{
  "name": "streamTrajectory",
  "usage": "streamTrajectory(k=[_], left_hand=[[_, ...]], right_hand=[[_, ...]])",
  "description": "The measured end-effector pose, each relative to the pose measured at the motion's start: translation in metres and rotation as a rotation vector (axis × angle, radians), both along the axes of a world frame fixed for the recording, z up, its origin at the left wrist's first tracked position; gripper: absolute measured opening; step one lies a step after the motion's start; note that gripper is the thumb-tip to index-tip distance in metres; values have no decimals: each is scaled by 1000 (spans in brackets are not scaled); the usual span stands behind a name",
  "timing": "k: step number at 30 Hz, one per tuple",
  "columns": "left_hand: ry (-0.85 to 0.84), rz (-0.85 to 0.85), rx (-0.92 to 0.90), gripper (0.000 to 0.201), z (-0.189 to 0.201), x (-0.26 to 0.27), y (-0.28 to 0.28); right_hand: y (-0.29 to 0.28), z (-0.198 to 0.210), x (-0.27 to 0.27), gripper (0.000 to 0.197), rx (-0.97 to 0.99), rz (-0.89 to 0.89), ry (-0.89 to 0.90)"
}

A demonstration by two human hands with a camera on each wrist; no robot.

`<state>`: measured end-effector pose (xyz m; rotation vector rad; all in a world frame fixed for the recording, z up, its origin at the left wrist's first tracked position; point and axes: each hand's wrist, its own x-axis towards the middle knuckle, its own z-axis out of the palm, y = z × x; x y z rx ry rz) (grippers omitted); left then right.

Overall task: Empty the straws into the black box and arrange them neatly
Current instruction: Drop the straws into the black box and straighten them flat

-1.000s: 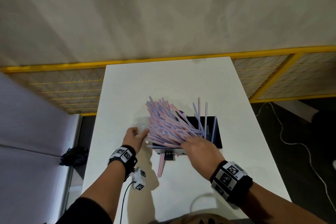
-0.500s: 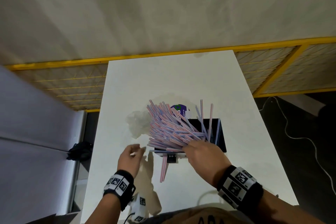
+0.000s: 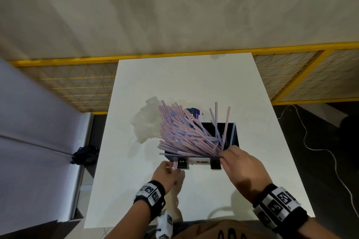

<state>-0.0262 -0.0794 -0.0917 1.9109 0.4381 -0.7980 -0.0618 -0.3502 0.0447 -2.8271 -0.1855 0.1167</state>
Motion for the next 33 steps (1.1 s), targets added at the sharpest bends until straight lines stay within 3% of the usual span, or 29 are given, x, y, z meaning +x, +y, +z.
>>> streamTrajectory(k=[5,12,15,22,25,28,31,33], left_hand=[[-29,-63,78,13,-1,2,-7],[25,-96,84,19,-2,-19,10],[51,-123,122,17,1,-32,24],[117,-178,129,14,21,-65,70],[117,-158,68,24,38,-72,86],[35,-182,31,23,64,-69,87],[-109,-213,5,24,91,-54,71],[-192,-236,-17,20,109,-39,55]], right_hand=[[-10,-14,-2,13,7,-80,28],[-5,-14,3,14,-25,-110,13],[-5,-18,6,16,-41,-190,125],[-5,-15,10,24,-35,-183,238],[-4,-10,10,24,-5,-185,271],[-5,-4,12,22,47,-154,260],[-9,5,13,10,59,-55,123],[-11,11,13,12,138,-30,183]])
